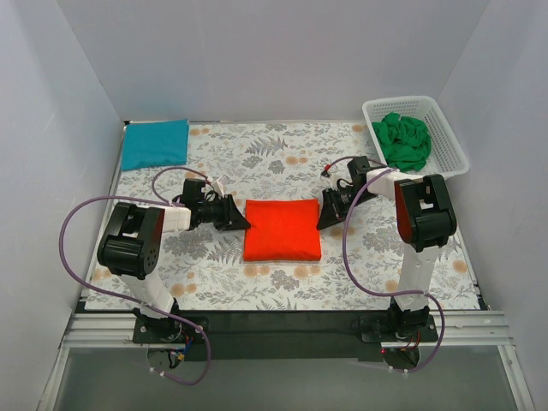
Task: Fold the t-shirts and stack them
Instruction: Fold the tshirt
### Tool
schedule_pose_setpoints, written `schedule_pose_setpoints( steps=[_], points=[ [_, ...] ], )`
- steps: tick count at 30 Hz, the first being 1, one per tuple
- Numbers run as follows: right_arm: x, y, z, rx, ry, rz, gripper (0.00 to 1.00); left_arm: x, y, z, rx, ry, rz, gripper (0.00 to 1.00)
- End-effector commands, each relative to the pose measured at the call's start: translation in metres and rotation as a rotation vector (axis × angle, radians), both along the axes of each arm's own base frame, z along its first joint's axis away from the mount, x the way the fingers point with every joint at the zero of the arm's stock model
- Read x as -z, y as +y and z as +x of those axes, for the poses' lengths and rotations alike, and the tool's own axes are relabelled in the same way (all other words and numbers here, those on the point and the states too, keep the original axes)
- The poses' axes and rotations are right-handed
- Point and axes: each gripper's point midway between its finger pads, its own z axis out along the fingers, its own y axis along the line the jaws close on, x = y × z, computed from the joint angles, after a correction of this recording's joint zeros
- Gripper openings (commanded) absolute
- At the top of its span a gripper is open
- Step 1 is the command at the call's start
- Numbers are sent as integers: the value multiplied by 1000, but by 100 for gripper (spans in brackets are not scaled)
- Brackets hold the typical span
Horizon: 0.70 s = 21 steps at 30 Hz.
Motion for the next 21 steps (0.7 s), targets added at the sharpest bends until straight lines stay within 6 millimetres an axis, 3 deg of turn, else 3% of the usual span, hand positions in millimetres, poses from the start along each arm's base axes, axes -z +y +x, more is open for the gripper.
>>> schedule_pose_setpoints(
  steps=[1, 5, 7, 11, 16, 21],
  points=[
    [-6, 5, 4, -8, -8, 25, 21, -15, -5, 11, 10, -59, -15, 20],
    [-6, 4, 4, -5, -11, 18, 9, -24, -3, 11, 7, -95, -3, 1],
    [-6, 2, 4, -2, -13, 10, 1, -30, 1, 13, -7, -124, 26, 0],
    [-5, 0, 2, 1, -23, -7, 1, -32, 15, 15, -26, -147, 103, 0],
    [-1, -2, 5, 7, -33, -31, 1, -5, 31, 9, -39, -108, 212, 0],
    [2, -3, 7, 7, -32, -36, 1, 17, 34, 12, -41, -61, 242, 0]
  ],
)
